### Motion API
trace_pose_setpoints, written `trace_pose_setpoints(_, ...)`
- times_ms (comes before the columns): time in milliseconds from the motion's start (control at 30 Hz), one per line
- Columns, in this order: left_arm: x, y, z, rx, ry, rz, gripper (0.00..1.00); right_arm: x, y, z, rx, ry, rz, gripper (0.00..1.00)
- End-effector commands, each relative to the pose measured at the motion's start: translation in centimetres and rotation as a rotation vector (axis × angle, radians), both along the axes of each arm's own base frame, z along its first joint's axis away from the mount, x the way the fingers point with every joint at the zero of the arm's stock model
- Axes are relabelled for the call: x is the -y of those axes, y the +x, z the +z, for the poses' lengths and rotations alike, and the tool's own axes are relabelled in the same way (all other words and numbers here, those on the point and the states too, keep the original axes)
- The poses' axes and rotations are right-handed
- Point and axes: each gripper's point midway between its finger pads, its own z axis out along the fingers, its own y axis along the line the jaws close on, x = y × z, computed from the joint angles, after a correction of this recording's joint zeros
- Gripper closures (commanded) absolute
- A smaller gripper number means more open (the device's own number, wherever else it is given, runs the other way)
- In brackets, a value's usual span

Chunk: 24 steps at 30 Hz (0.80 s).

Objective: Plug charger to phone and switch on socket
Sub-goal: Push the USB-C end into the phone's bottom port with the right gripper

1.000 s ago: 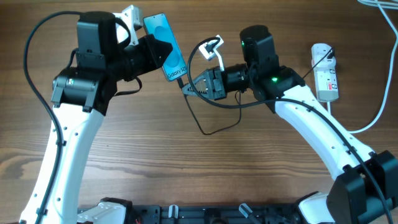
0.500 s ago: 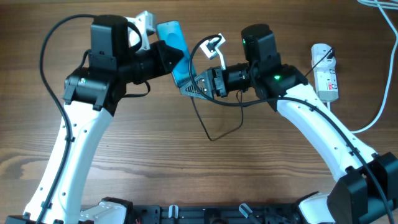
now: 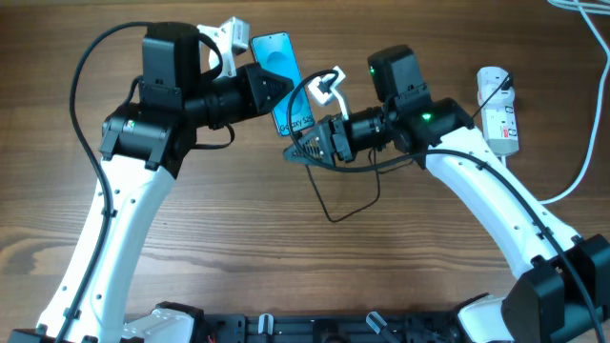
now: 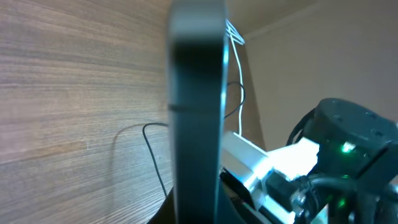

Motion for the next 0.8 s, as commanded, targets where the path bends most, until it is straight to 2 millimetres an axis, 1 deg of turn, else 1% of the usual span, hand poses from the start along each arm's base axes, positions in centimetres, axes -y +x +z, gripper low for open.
trace_pose_setpoints(0, -0.3, 0.4, 0.6, -0.043, -0.045, 0.072, 0.96, -0.1, -0.1, 1.3, 0.065, 0.031, 0.025, 0.49)
trace_pose_setpoints(67, -0.5, 0.6, 0.6, -0.056, -0.052, 0.096, 0.96, -0.1, -0.1, 1.3, 0.066, 0.031, 0.025, 0.59)
trace_pose_setpoints(100, -0.5, 0.6, 0.6, -0.055, -0.051, 0.095, 0.96, -0.1, -0.1, 1.3, 0.066, 0.031, 0.025, 0.66)
trace_pose_setpoints(200, -0.4, 0.6, 0.5, -0.057, -0.051, 0.095, 0.96, -0.1, 0.0, 1.4, 0.072, 0.034, 0.025, 0.74)
trace_pose_setpoints(300, -0.4, 0.6, 0.5, -0.057, -0.051, 0.095, 0.96, -0.1, 0.0, 1.4, 0.074, 0.035, 0.024, 0.92)
trace_pose_setpoints(333, -0.4, 0.6, 0.5, -0.057, -0.051, 0.095, 0.96, -0.1, 0.0, 1.4, 0.074, 0.035, 0.024, 0.96)
trace_pose_setpoints(433, -0.4, 0.6, 0.5, -0.056, -0.052, 0.095, 0.96, -0.2, 0.2, 1.6, 0.071, 0.040, 0.017, 0.96)
trace_pose_setpoints(667, -0.4, 0.4, 0.4, -0.072, -0.052, 0.093, 0.96, -0.7, 1.3, 2.8, 0.046, 0.071, -0.023, 0.96)
trace_pose_setpoints(767, -0.4, 0.1, 0.0, -0.087, -0.045, 0.084, 0.96, -0.7, 1.7, 2.6, 0.056, 0.057, -0.044, 0.96)
